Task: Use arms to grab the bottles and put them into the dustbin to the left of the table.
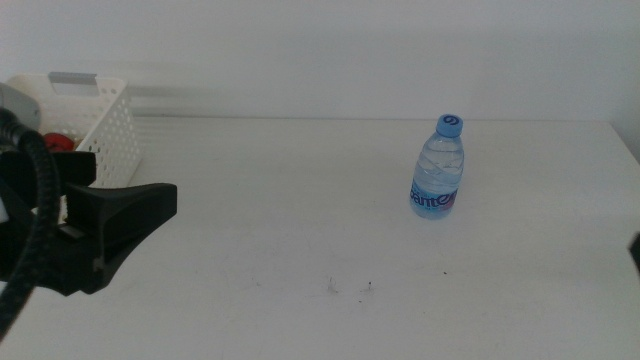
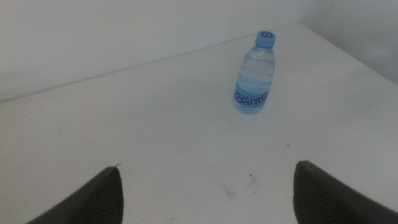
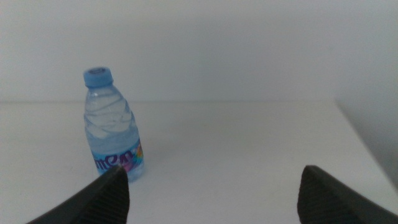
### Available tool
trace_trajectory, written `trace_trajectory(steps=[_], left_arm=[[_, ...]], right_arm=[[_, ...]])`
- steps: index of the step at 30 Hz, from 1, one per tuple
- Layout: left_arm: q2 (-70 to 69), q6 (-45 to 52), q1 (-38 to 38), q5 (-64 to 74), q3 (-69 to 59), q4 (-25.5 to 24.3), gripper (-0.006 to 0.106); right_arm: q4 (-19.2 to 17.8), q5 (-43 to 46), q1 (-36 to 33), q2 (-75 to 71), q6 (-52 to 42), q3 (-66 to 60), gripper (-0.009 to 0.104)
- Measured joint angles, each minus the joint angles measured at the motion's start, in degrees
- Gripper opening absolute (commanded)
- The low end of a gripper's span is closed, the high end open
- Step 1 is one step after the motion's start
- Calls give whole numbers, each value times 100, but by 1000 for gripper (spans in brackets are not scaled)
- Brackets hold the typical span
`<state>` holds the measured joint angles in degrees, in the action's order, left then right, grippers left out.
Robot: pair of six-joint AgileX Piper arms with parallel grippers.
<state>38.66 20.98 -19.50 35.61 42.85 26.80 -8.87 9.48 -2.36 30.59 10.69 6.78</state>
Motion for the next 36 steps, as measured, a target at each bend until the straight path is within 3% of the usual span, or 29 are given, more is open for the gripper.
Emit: trace_trajectory(steps=[4,11,16,20,26,31,36], left_arm=[[0,0,0,0,0,0,94],[0,0,0,0,0,0,94],[0,0,0,0,0,0,94],[0,11,0,0,0,0,94],[0,11,0,0,0,0,94],[0,11,0,0,0,0,94],[0,11,0,0,0,0,94]], right_arm=[[-124,1252,0,1602,191,79,91],[-1364,4379,0,4357,197,133,91],[-1586,5717,0,5849,187,458,91],[-1735,5885,0,6787,187,907,91],[-2516,5919,0,7734,187,2118,91],[-2562,5714,-194,8173,187,2976,91],[-2554,4731,-521,8503,187,3876,91]])
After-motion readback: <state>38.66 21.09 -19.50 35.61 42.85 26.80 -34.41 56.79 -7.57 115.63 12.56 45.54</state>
